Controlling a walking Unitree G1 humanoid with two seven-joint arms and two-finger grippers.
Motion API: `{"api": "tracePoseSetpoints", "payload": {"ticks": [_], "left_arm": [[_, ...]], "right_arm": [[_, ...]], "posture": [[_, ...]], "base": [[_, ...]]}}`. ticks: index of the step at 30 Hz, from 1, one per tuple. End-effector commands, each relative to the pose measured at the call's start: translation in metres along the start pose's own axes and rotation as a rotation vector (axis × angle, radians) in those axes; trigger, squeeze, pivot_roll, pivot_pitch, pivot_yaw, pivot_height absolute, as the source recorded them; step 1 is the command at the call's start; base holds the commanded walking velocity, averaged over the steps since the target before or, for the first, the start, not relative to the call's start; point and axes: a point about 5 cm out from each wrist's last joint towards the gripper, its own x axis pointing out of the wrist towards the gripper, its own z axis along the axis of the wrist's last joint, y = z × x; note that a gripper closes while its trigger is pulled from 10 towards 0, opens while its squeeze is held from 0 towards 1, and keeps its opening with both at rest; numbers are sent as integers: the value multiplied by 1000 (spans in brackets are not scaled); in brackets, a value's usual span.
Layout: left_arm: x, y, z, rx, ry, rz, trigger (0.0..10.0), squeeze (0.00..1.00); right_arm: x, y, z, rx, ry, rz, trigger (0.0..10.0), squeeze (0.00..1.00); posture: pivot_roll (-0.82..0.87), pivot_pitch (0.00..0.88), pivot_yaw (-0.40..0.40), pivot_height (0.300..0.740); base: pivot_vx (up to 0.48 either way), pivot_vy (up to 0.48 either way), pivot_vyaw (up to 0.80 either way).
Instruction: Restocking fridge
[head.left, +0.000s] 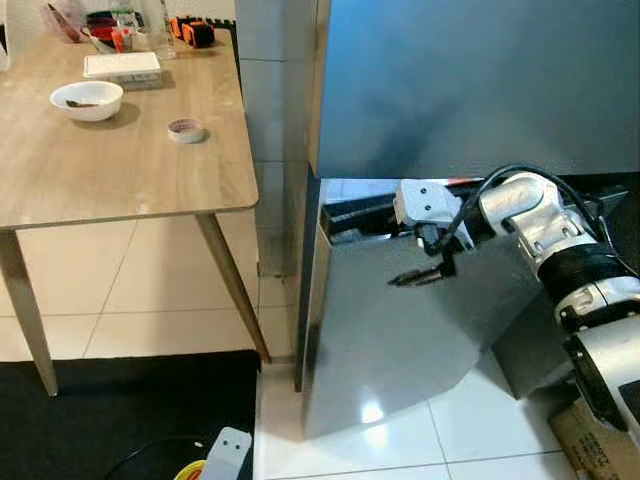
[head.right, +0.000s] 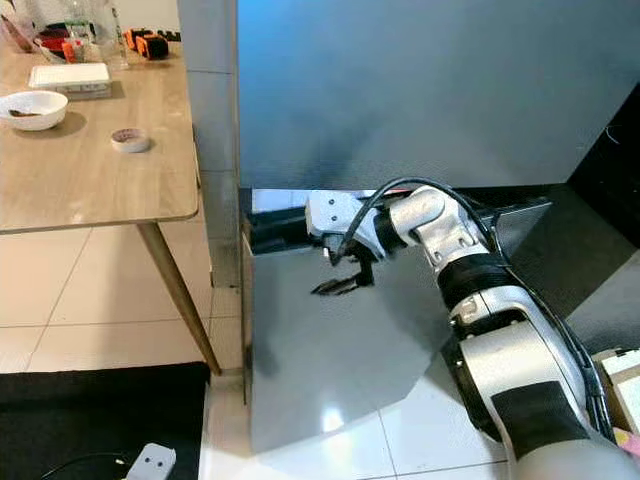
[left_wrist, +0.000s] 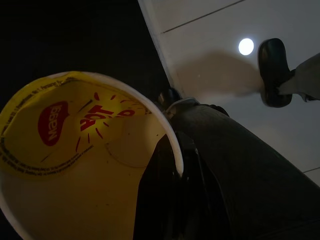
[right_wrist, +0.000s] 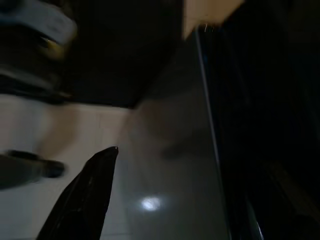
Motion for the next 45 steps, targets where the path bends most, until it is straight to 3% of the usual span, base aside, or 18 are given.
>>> {"api": "tracePoseSetpoints", "payload": {"ticks": [1,2,5,10,14,18,19,20,21,22,25,29,36,38,41,42,44,45], "left_arm": [[0,-8,-9,9,35,-24,10000,0],[0,-8,-9,9,35,-24,10000,0],[0,-8,-9,15,37,-26,10000,0],[0,-8,-9,22,38,-31,10000,0],[1,-8,-8,24,37,-32,10000,0],[1,-8,-8,28,35,-34,10000,0],[1,-8,-8,28,35,-34,10000,0],[1,-8,-8,29,35,-35,10000,0],[1,-9,-7,30,35,-35,10000,0],[1,-9,-7,30,35,-35,10000,0],[1,-9,-7,31,34,-37,10000,0],[1,-9,-7,31,33,-38,10000,0],[1,-10,-6,34,33,-43,10000,0],[1,-11,-6,36,32,-46,10000,0],[1,-11,-6,36,32,-46,10000,0],[1,-11,-5,40,31,-49,10000,0],[1,-11,-5,40,31,-49,10000,0],[1,-11,-5,43,30,-49,10000,0]], "right_arm": [[-6,8,22,44,-243,80,10000,0],[-6,8,22,44,-243,80,10000,0],[-28,18,67,15,-591,155,10000,0],[-41,19,82,9,-735,172,10000,0],[-44,20,84,12,-760,175,10000,0],[-19,4,66,35,-505,-1,10000,0],[-19,4,66,35,-505,-1,10000,0],[-15,3,60,46,-449,-26,1686,0],[-12,2,55,44,-393,-50,0,0],[-12,2,55,44,-393,-50,0,0],[-7,0,43,42,-254,-95,0,0],[-6,-1,41,46,-232,-107,0,0],[-10,-18,42,51,-189,-246,0,0],[-12,-29,40,93,-158,-361,0,0],[-12,-29,40,93,-158,-361,0,0],[-13,-38,28,119,-35,-487,588,0],[-13,-38,28,119,-35,-487,588,0],[-13,-40,22,111,28,-520,588,0]], "posture": [[16,0,-105,740],[16,0,-105,740],[13,0,-106,740],[9,0,-105,740],[8,0,-105,740],[5,0,-105,740],[5,0,-105,740],[3,0,-105,740],[3,0,-106,740],[3,0,-106,740],[4,0,-108,740],[4,0,-109,740],[-1,0,-112,740],[-2,0,-113,740],[-2,0,-113,740],[0,0,-114,740],[0,0,-114,740],[0,0,-114,740]], "base": [[0,0,0],[0,0,0],[0,0,0],[0,0,0],[0,0,0],[0,0,0],[0,0,0],[0,0,0],[0,0,0],[0,0,0],[0,0,0],[0,0,0],[0,0,0],[0,0,0],[0,0,0],[0,0,0],[0,0,0],[0,0,0]]}}
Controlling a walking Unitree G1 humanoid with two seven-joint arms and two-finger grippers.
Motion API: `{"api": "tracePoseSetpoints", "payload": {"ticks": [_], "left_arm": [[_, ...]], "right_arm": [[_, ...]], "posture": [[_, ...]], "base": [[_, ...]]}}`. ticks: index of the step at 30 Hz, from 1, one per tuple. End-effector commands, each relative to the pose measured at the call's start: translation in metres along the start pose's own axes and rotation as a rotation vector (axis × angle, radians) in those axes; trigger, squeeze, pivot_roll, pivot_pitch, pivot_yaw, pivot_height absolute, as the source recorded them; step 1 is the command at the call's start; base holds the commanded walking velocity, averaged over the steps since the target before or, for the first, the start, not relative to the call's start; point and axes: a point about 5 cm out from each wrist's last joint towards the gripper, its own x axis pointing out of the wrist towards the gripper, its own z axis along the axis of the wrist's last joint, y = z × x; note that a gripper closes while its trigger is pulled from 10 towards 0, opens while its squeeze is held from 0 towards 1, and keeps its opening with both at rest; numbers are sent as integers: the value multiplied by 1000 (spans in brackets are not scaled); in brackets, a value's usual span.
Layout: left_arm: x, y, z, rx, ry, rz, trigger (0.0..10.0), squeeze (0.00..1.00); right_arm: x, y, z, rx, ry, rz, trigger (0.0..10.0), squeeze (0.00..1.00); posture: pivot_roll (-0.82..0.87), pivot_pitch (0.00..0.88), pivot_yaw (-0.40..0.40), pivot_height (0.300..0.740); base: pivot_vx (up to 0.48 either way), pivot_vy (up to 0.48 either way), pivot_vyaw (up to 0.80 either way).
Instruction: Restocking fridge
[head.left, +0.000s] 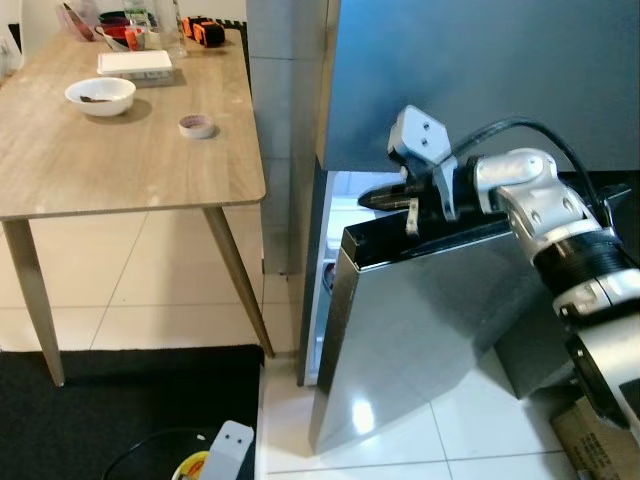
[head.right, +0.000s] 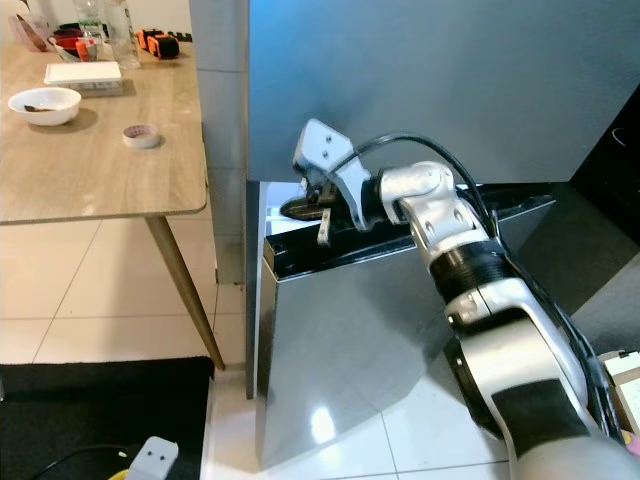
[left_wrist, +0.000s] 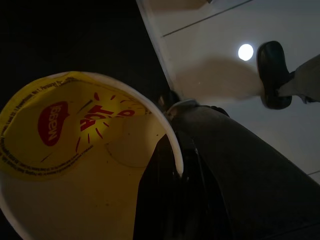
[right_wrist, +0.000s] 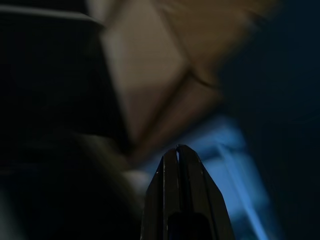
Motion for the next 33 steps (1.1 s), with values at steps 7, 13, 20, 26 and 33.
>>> {"api": "tracePoseSetpoints", "payload": {"ticks": [7,13,20,26,33], "left_arm": [[0,-8,-11,19,45,-28,10000,0],[0,-8,-10,28,46,-29,10000,0],[0,-8,-10,41,46,-32,10000,0],[0,-9,-11,41,47,-35,10000,0],[0,-10,-11,42,50,-41,10000,0]], "right_arm": [[-6,8,-32,-122,245,70,10000,0],[-34,18,-59,-187,452,309,10000,0],[-62,2,-68,-147,568,260,10000,0],[-81,-4,-75,-123,630,209,10000,0],[-108,-10,-86,-79,719,138,10000,0]], "posture": [[2,0,-112,740],[-4,0,-105,740],[-11,0,-102,740],[-15,0,-101,740],[-20,0,-100,740]], "base": [[0,0,0],[0,0,0],[0,0,0],[0,0,0],[0,0,0]]}}
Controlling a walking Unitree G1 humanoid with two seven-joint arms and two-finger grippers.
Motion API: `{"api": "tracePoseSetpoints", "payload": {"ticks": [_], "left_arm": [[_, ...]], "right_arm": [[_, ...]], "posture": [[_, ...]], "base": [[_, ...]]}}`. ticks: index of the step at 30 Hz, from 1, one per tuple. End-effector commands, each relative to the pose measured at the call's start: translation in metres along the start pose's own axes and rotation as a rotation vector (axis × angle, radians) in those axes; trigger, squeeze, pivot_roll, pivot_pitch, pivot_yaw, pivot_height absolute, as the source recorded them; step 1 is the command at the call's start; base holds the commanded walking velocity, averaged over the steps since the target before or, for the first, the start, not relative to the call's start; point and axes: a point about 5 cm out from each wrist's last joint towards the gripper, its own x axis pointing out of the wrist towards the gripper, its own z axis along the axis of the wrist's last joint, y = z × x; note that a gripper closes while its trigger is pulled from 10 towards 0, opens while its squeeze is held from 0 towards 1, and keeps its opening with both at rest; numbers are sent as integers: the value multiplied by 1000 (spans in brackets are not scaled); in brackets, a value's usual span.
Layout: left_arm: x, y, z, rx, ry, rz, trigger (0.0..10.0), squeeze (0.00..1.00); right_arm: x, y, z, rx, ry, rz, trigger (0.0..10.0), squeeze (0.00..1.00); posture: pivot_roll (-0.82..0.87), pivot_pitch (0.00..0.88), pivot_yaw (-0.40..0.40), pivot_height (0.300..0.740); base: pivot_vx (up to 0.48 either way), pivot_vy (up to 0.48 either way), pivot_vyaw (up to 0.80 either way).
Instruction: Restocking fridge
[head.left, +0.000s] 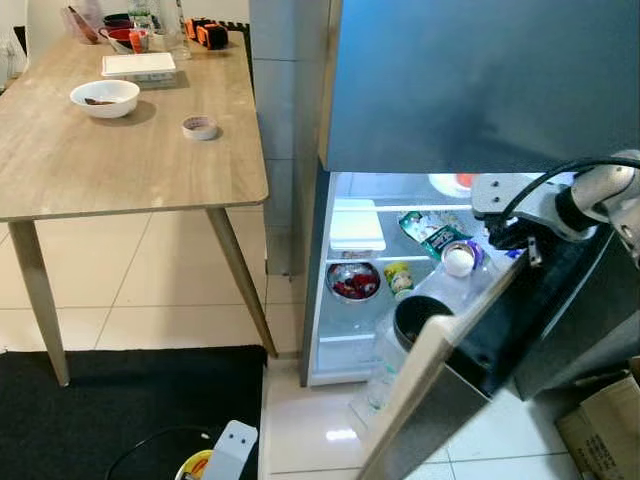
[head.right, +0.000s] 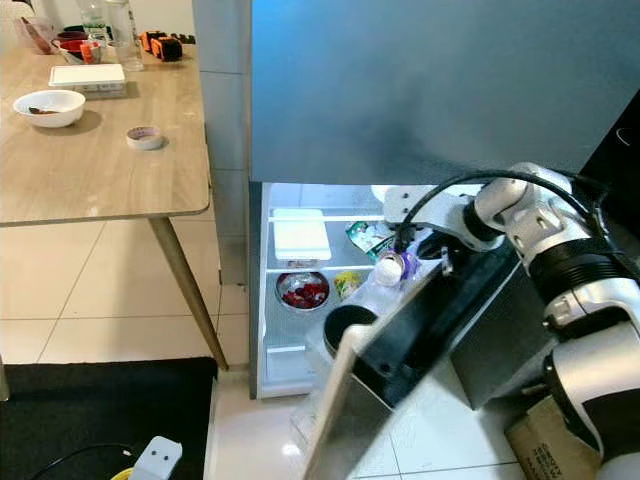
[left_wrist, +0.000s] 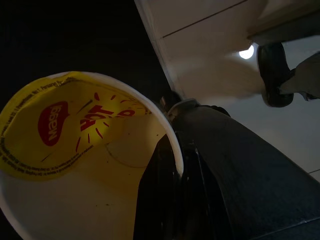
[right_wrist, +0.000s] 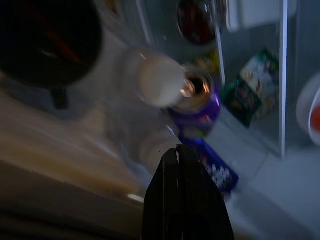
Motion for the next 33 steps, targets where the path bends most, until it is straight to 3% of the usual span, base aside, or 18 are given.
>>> {"api": "tracePoseSetpoints", "payload": {"ticks": [1,7,11,15,20,23,25,26,28,29,30,33], "left_arm": [[0,-8,-12,14,49,-28,10000,0],[0,-9,-12,16,48,-29,10000,0],[1,-11,-13,19,49,-35,10000,0],[1,-12,-13,20,50,-39,10000,0],[0,-12,-15,24,57,-44,10000,0],[0,-12,-15,24,57,-44,10000,0],[0,-12,-16,26,58,-43,10000,0],[0,-12,-16,26,58,-43,10000,0],[0,-11,-17,23,58,-38,10000,0],[0,-11,-17,23,58,-38,10000,0],[0,-10,-17,23,59,-33,10000,0],[0,-10,-18,21,59,-30,10000,0]], "right_arm": [[-1,3,-10,32,23,0,10000,0],[-7,8,-20,53,9,32,10000,0],[-13,23,-32,59,-14,119,10000,0],[-18,33,-33,57,-62,179,10000,0],[-30,49,-23,35,-204,253,10000,0],[-30,49,-23,35,-204,253,10000,0],[-22,55,-4,2,-371,233,10000,0],[-22,55,-4,2,-371,233,10000,0],[-11,62,18,23,-588,213,10000,0],[-11,62,18,23,-588,213,10000,0],[-6,67,34,76,-760,196,10000,0],[-7,68,39,98,-825,186,10000,0]], "posture": [[-20,0,-100,740],[-28,0,-102,740],[-41,0,-105,740],[-43,0,-107,740],[-62,0,-109,740],[-62,0,-109,740],[-57,0,-106,740],[-57,0,-106,740],[-52,0,-99,740],[-52,0,-99,740],[-47,0,-92,740],[-47,0,-92,740]], "base": [[0,0,0],[0,0,0],[0,0,0],[0,0,0],[0,0,0],[0,0,0],[0,0,0],[0,0,0],[0,0,0],[0,0,0],[0,0,0],[0,0,0]]}}
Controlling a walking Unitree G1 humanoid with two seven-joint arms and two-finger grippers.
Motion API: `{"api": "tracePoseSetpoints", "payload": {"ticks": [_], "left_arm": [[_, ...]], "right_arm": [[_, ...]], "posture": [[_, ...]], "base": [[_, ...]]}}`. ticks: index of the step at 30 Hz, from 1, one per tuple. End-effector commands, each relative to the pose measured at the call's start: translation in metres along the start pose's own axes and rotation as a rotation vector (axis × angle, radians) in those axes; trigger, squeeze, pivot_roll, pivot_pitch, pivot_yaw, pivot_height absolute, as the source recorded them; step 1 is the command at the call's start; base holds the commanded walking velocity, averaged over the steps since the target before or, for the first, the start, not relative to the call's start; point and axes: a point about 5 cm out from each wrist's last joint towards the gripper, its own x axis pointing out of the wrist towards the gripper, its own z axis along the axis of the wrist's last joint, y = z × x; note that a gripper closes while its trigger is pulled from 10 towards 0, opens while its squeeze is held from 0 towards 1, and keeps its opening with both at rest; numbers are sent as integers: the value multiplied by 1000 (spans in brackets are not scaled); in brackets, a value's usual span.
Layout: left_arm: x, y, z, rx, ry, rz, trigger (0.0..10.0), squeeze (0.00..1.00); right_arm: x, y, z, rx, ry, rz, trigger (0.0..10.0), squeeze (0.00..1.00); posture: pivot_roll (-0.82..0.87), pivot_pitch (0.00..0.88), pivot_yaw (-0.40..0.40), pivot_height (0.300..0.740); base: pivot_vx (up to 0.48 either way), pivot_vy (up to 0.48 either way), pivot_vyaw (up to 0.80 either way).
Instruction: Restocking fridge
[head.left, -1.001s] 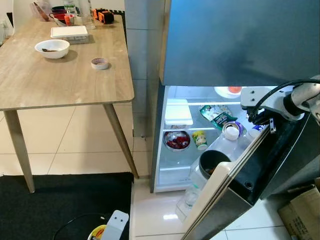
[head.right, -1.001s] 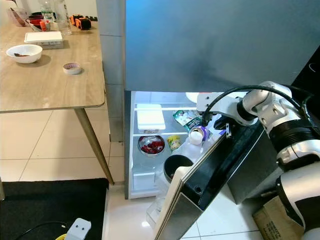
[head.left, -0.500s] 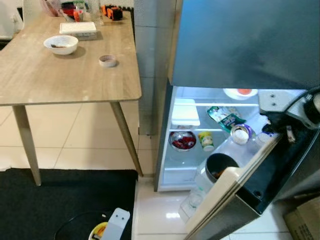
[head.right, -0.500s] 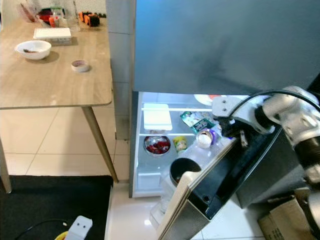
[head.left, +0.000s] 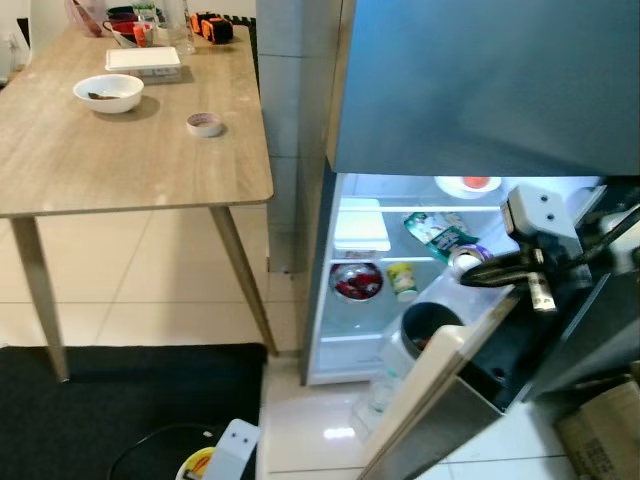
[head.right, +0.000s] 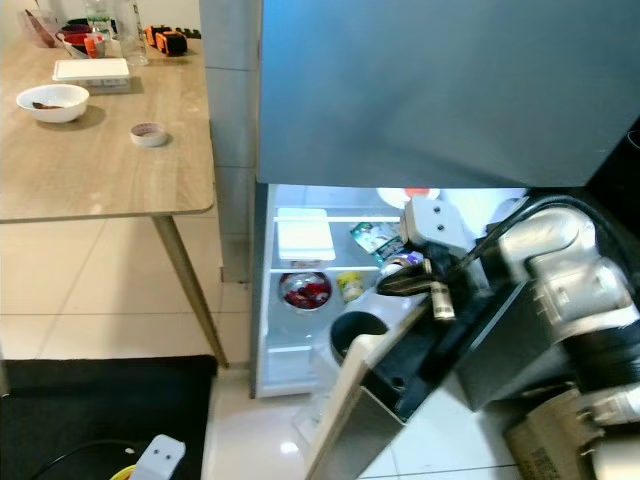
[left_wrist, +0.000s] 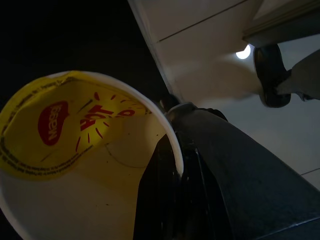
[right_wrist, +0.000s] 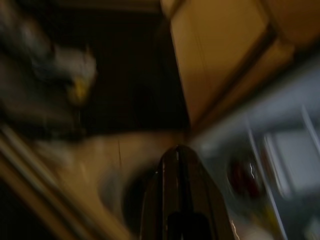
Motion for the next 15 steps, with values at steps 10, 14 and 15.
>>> {"api": "tracePoseSetpoints", "payload": {"ticks": [10,14,15], "left_arm": [[-1,-5,-18,-3,67,-3,10000,0],[-1,-5,-18,-1,68,-3,10000,0],[-1,-5,-18,-1,68,-3,10000,0]], "right_arm": [[1,7,12,31,-152,-68,10000,0],[0,9,12,28,-134,-70,10000,0],[0,9,12,28,-134,-70,10000,0]], "posture": [[-44,0,-82,740],[-44,0,-81,740],[-44,0,-81,740]], "base": [[0,0,0],[0,0,0],[0,0,0]]}}
